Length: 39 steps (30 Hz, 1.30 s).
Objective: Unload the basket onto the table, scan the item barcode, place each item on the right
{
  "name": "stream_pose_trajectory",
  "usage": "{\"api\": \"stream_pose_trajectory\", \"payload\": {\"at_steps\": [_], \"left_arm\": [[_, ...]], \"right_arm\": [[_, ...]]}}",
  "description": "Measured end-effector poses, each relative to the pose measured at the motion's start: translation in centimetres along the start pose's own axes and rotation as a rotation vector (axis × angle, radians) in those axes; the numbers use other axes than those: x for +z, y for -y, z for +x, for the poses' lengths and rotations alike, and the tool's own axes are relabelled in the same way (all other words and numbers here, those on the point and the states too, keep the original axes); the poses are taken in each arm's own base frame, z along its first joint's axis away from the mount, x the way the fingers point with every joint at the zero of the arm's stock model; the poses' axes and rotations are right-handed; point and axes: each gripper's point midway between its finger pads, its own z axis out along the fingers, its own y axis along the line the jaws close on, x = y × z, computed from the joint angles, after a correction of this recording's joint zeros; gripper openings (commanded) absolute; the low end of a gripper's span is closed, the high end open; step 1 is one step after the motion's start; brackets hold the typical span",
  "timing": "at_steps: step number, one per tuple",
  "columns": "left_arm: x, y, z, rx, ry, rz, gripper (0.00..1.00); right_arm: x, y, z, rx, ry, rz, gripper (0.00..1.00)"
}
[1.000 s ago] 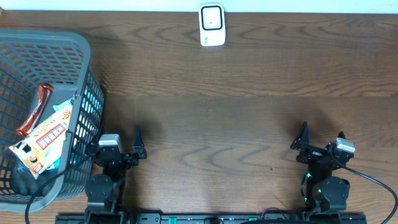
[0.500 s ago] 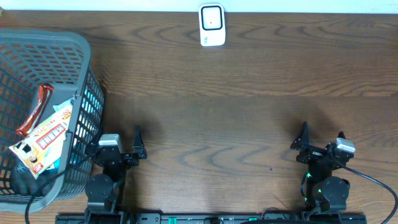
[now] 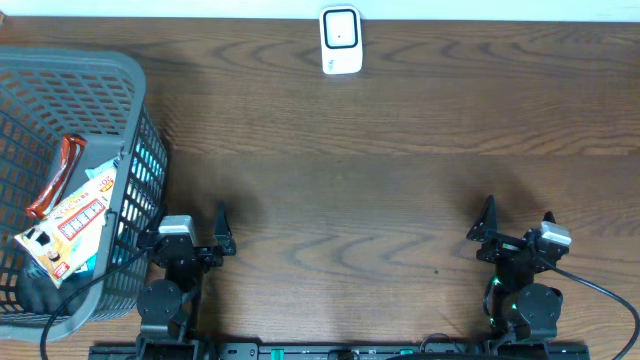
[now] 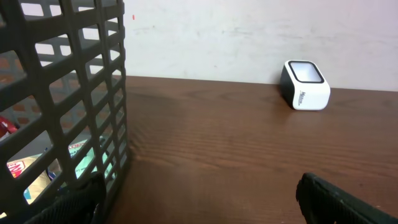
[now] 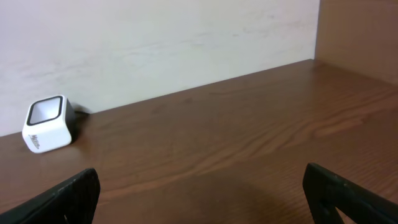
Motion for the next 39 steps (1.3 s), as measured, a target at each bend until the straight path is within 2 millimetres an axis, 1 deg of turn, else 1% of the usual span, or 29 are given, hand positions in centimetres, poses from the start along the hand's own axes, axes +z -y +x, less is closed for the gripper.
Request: {"api": "stream_pose_trajectory", "payload": {"at_steps": [28,31,35,39], "left_arm": [[0.0,0.1,-0.1,-0.002,0.003,0.003,0.98],[0.0,0.9,-0.2,-0.031,0.006,0.051,0.98],[-0.3,3.3,-1.7,-0.093,0.066,0.196,0.98],[-0.6,4.4,-2.0,-0.15,0.066,0.262,0.98]], "right_arm": [[0.0,0.0,0.0,0.0,0.0,0.0,0.99],[0.0,0.0,0.0,0.0,0.0,0.0,0.99],[0.0,0.0,0.0,0.0,0.0,0.0,0.99],[0.0,0.0,0.0,0.0,0.0,0.0,0.99]]}}
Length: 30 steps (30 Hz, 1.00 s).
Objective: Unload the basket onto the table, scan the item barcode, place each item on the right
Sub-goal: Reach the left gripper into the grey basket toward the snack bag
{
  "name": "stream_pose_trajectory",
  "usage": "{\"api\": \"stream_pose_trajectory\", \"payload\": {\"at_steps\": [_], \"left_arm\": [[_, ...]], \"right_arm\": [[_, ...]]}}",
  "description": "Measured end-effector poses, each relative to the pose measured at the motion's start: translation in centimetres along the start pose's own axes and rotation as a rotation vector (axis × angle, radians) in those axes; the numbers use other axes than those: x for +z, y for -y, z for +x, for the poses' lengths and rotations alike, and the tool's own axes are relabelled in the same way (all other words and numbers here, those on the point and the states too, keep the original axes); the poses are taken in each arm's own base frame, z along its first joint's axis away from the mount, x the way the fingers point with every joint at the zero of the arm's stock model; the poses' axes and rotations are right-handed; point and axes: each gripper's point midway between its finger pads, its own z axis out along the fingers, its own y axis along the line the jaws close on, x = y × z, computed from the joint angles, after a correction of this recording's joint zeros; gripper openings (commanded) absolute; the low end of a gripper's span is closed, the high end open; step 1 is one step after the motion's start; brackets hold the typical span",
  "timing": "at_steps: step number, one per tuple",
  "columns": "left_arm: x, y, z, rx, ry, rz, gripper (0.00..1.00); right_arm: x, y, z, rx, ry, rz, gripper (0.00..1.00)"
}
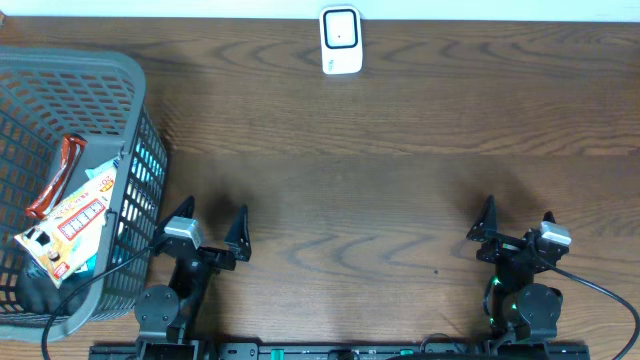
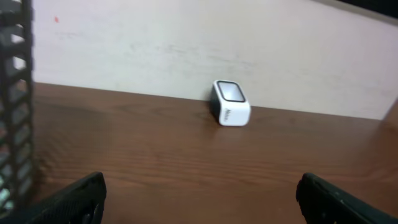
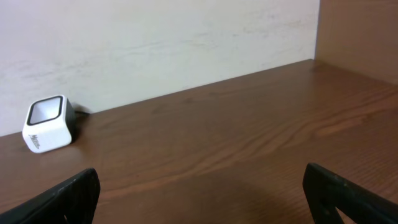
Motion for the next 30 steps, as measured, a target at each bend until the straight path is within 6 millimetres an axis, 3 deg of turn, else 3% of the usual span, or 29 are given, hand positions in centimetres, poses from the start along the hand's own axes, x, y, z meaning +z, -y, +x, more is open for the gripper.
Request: {"api": "stream_pose_trajectory", "payload": {"at_steps": [5,10,13,24,30], "left_arm": [[-0.1,0.6,-0.6,-0.035,0.005,0.028,0.98],[-0.5,1.8,-4.5,-0.036,0.06,0.053,0.98],[-0.3,2.0,-5.8,-0.038,0.061,0.048,0.98],[3.0,1.1,-6.3,-0.06,-0.034,0.005,0.98],[3.2,2.0,-10.1,-0.036,0.08,0.036,0.98]], "right_arm": [[0.0,0.0,0.0,0.0,0.0,0.0,0.99],[0.0,0.0,0.0,0.0,0.0,0.0,0.99],[0.0,0.0,0.0,0.0,0.0,-0.001,0.99],[0.0,0.0,0.0,0.0,-0.001,-0.001,0.99],[0.0,0.0,0.0,0.0,-0.001,-0.001,0.99]]}}
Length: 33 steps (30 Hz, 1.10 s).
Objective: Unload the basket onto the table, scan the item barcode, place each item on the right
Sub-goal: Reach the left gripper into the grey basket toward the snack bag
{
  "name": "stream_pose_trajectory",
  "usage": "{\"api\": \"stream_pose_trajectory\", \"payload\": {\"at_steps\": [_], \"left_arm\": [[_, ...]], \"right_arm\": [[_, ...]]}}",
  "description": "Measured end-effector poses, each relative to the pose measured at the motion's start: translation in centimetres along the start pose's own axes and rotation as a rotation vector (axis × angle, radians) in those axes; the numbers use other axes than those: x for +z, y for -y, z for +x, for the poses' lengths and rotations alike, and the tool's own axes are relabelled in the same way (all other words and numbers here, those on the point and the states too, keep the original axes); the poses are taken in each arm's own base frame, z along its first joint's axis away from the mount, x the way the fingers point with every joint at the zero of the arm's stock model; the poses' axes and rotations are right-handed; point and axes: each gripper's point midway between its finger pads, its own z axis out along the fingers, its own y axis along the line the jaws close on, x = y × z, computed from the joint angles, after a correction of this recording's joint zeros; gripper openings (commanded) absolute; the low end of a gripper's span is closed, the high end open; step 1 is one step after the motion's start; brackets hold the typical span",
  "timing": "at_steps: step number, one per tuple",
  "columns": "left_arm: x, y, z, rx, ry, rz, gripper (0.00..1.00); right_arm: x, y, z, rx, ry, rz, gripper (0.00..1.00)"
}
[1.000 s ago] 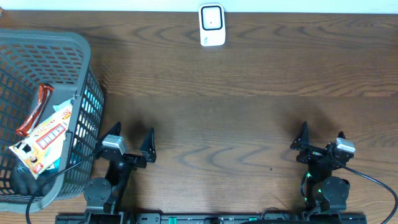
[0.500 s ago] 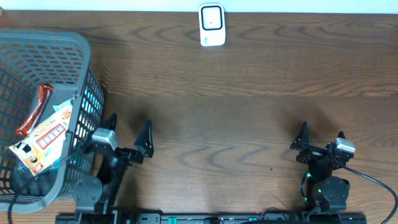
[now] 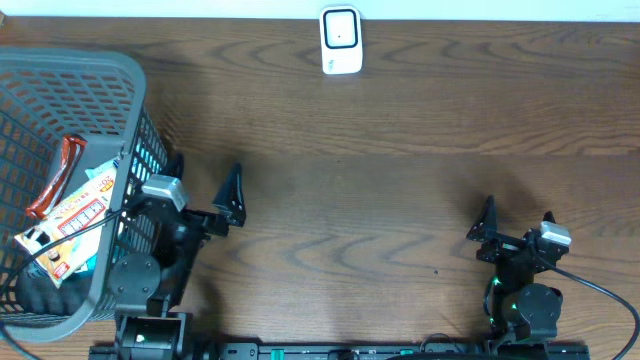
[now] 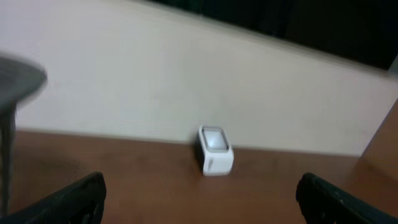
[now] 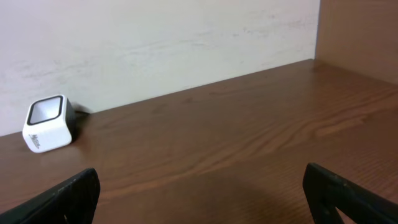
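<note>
The white scanner (image 3: 340, 40) stands at the table's far edge, and shows too in the left wrist view (image 4: 216, 149) and the right wrist view (image 5: 48, 124). Packaged items lie in the grey basket (image 3: 80, 65) at the left: an orange-and-white snack pack (image 3: 70, 225) and a red-brown packet (image 3: 55, 180). My left gripper (image 3: 205, 185) is raised just right of the basket, open and holding nothing (image 4: 199, 205). Near the front right my right gripper (image 3: 517, 222) rests low, open and holding nothing (image 5: 199, 199).
The basket's right wall (image 3: 150, 170) stands close beside my left arm. A blurred piece of the basket rim (image 4: 18, 74) shows at the left of the left wrist view. A pale wall (image 5: 155, 43) runs behind the scanner.
My left gripper has risen and moved away from the front edge, beside the basket's right wall; its camera now sees the scanner smaller and lower against the wall. The right arm has not moved.
At first both grippers rested low and open at the front edge, the left one facing along the basket wall. Then the left gripper was turned to the right toward the scanner. Now it stands higher and farther in, still open and holding nothing.
</note>
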Motion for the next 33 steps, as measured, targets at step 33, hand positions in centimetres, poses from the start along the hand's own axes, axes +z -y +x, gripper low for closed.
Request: {"api": "stream_pose_trajectory", "payload": {"at_steps": [33], "left_arm": [[1.1,9.0,-7.1,-0.125,-0.195,0.407,0.98]], "right_arm": [[0.0,0.0,0.0,0.0,0.0,0.0,0.99]]}}
